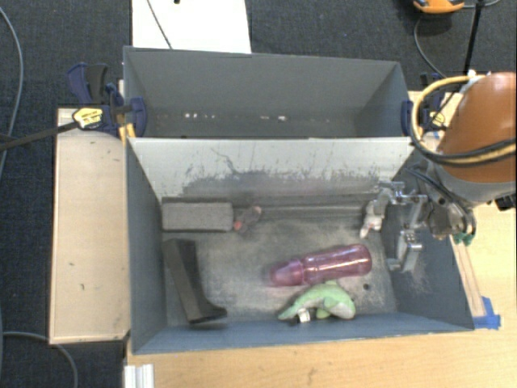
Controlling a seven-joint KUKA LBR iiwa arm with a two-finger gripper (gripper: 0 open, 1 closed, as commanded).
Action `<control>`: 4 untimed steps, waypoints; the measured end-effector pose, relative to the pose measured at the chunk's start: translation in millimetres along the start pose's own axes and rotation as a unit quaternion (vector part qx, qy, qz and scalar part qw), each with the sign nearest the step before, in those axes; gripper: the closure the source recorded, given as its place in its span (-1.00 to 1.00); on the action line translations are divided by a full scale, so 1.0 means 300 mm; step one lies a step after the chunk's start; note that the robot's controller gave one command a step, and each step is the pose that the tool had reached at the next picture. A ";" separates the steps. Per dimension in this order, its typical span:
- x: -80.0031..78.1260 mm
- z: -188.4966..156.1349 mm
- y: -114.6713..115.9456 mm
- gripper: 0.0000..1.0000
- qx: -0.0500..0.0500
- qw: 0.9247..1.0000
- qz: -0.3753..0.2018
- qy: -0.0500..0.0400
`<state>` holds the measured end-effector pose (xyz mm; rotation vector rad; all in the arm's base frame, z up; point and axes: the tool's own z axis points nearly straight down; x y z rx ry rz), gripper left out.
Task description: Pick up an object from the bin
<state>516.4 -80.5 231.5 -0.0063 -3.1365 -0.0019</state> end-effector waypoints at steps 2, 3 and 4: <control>-0.049 0.161 0.049 -1.00 0.001 1.000 -0.021 -0.007; -0.095 0.252 0.145 -1.00 0.000 1.000 -0.019 -0.004; -0.103 0.264 0.155 -1.00 0.001 1.000 -0.012 -0.007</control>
Offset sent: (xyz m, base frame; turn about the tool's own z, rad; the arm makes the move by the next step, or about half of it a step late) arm 0.0341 0.0451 -0.1615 -0.1242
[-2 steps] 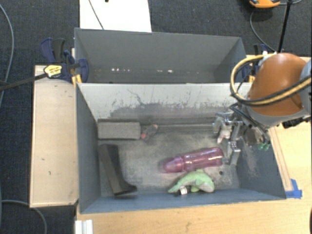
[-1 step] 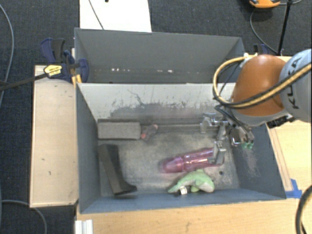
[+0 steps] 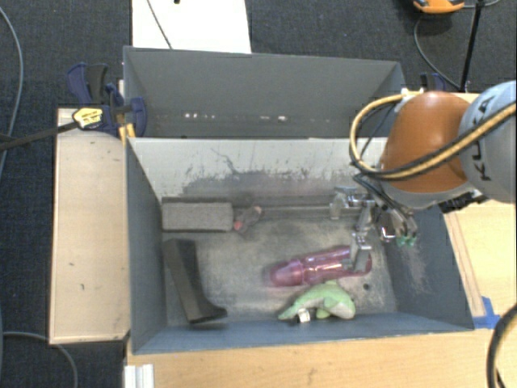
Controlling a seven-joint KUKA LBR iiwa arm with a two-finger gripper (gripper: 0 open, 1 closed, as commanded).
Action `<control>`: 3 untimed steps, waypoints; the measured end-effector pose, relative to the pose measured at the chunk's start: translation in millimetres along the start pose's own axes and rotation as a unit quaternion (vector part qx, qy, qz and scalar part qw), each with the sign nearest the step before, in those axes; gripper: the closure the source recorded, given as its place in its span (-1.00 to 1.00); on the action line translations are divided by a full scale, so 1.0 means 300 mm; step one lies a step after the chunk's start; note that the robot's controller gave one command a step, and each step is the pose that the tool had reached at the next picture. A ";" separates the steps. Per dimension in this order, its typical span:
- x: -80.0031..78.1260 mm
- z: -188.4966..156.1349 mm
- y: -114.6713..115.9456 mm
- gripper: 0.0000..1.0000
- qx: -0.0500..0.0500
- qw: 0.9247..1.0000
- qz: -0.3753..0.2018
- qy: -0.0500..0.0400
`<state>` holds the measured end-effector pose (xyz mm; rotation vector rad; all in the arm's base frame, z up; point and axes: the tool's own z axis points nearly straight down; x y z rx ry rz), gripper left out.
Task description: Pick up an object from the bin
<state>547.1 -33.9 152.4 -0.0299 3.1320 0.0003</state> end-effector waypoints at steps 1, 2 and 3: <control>0.038 0.209 0.027 -1.00 0.000 1.000 0.005 0.000; 0.060 0.273 0.057 1.00 0.000 1.000 0.012 -0.001; 0.061 0.274 0.057 1.00 0.000 1.000 0.012 -0.001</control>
Offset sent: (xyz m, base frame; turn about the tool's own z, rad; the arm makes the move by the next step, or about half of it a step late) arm -0.0182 0.0167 -0.0824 0.0273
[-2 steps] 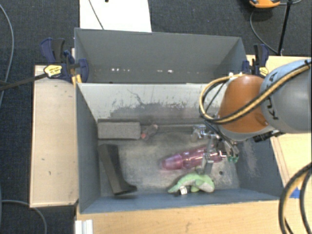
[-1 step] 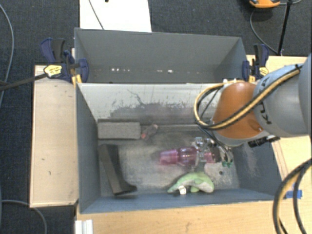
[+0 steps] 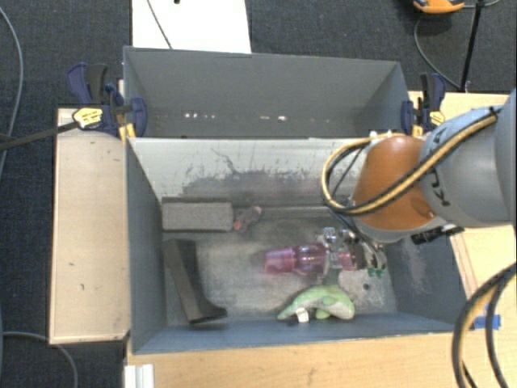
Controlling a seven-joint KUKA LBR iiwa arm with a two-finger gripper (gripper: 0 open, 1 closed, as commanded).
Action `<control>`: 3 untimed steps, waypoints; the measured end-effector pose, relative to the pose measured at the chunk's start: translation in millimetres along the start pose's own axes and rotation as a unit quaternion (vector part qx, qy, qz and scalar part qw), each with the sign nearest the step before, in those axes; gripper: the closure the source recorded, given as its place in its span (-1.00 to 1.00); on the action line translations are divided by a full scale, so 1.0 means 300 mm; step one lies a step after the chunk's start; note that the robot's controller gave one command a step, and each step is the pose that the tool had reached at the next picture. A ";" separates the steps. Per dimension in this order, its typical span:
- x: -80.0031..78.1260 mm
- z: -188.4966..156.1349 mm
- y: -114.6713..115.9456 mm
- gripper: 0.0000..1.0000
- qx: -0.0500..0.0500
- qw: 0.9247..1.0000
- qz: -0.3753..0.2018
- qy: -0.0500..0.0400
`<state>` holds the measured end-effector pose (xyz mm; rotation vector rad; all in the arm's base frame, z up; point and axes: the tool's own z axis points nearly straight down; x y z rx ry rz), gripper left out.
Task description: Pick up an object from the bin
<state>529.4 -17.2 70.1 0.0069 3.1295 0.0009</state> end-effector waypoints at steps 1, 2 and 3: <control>0.006 -0.017 0.000 1.00 0.000 1.000 0.000 0.003; 0.010 -0.091 0.000 1.00 0.000 1.000 -0.001 0.006; 0.003 -0.173 0.000 1.00 0.000 1.000 -0.001 0.003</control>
Offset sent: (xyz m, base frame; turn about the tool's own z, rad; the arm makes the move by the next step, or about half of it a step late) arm -0.0002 -0.0001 0.1151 0.0000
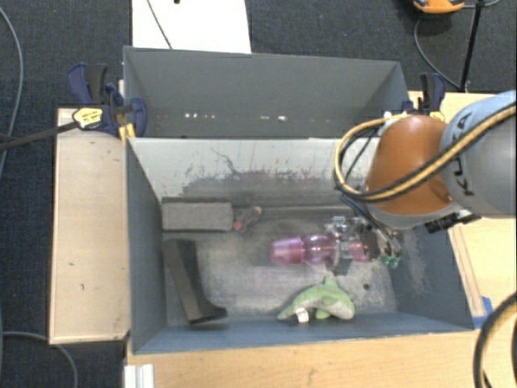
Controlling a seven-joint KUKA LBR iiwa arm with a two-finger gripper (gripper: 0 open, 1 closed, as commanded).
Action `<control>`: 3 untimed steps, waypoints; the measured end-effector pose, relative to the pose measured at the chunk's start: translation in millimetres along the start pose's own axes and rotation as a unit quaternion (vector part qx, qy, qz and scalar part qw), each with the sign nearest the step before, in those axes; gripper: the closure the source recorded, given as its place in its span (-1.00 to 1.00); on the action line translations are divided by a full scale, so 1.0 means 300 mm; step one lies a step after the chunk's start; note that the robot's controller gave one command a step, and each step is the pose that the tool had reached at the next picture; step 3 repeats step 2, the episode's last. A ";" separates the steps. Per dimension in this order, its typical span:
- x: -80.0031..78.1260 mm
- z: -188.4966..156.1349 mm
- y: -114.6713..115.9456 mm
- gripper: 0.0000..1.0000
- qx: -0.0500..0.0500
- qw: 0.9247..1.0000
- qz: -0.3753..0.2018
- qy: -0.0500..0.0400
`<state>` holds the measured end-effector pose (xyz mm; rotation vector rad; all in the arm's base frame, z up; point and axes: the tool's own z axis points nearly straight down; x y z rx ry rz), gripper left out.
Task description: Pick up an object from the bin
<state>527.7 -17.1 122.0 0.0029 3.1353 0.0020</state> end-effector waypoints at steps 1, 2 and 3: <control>-0.001 -0.070 0.000 1.00 0.000 1.000 -0.001 0.000; -0.003 -0.133 0.000 1.00 0.000 1.000 -0.001 -0.001; -0.003 -0.133 0.000 1.00 0.000 1.000 -0.001 -0.001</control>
Offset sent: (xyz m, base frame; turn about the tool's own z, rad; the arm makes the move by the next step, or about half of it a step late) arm -0.0002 -0.0002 0.0061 0.0000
